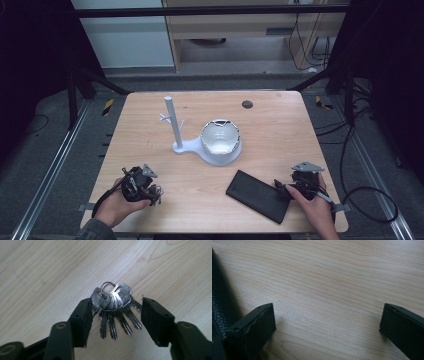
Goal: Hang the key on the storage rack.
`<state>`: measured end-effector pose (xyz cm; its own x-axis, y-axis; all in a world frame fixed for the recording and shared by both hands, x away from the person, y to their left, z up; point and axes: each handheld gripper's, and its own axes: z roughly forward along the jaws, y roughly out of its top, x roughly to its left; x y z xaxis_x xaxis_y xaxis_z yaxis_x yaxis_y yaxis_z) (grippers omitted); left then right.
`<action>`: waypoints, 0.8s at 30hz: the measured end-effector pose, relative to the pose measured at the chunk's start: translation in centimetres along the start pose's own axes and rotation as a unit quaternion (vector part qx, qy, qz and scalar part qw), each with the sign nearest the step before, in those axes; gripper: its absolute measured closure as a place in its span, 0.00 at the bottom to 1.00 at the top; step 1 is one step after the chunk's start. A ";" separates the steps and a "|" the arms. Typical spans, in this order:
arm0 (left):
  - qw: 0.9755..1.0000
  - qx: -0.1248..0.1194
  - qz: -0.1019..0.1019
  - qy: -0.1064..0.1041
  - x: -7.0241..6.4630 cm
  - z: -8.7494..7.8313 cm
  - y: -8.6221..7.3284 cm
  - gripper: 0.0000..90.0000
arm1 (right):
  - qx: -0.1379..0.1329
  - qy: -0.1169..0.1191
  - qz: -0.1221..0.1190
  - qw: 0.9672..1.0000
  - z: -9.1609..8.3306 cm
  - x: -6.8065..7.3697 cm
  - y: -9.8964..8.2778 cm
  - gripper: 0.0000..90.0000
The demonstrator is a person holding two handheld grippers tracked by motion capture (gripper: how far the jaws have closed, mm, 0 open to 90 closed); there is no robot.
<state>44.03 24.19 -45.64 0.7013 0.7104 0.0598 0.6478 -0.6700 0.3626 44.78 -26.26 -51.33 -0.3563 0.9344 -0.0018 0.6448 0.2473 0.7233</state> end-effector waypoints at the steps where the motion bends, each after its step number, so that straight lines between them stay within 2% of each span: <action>1: 1.000 0.004 0.001 0.000 0.1 0.2 0.0 0.50 | 0.000 0.000 -0.001 1.000 0.0 0.0 0.0 0.00; 2: 1.000 0.010 0.003 0.001 0.4 0.4 -0.1 0.53 | 0.000 0.001 0.000 1.000 0.0 0.0 0.0 0.00; 6: 1.000 0.008 0.000 0.000 0.9 0.8 -0.2 0.52 | 0.000 0.001 -0.001 1.000 0.0 0.0 0.0 0.00; 16: 0.999 0.012 -0.007 -0.029 2.0 1.4 -0.3 0.52 | 0.000 0.002 0.001 1.000 -0.1 0.1 0.0 0.00; 17: 1.000 0.013 -0.006 -0.028 2.0 1.4 -0.3 0.54 | 0.000 0.002 0.001 1.000 -0.1 0.1 0.0 0.00; 18: 1.000 0.015 -0.002 -0.026 2.0 1.3 -0.3 0.63 | 0.000 0.002 0.001 1.000 -0.1 0.1 0.0 0.00; 19: 0.999 0.020 -0.002 -0.025 1.9 1.2 -0.2 0.66 | 0.000 0.002 0.001 1.000 -0.1 0.1 0.0 0.00; 23: 1.000 0.024 -0.002 -0.020 1.6 1.2 -0.2 0.72 | 0.001 0.002 0.001 1.000 -0.1 0.1 0.0 0.00; 24: 1.000 0.026 -0.004 -0.018 1.5 1.0 -0.2 0.77 | 0.000 0.000 -0.002 1.000 -0.1 0.1 -0.1 0.00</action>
<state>45.26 25.18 -46.58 0.7060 0.7078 0.0230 0.6668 -0.6754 0.3149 44.67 -26.20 -51.33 -0.3589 0.9334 -0.0037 0.6435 0.2503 0.7234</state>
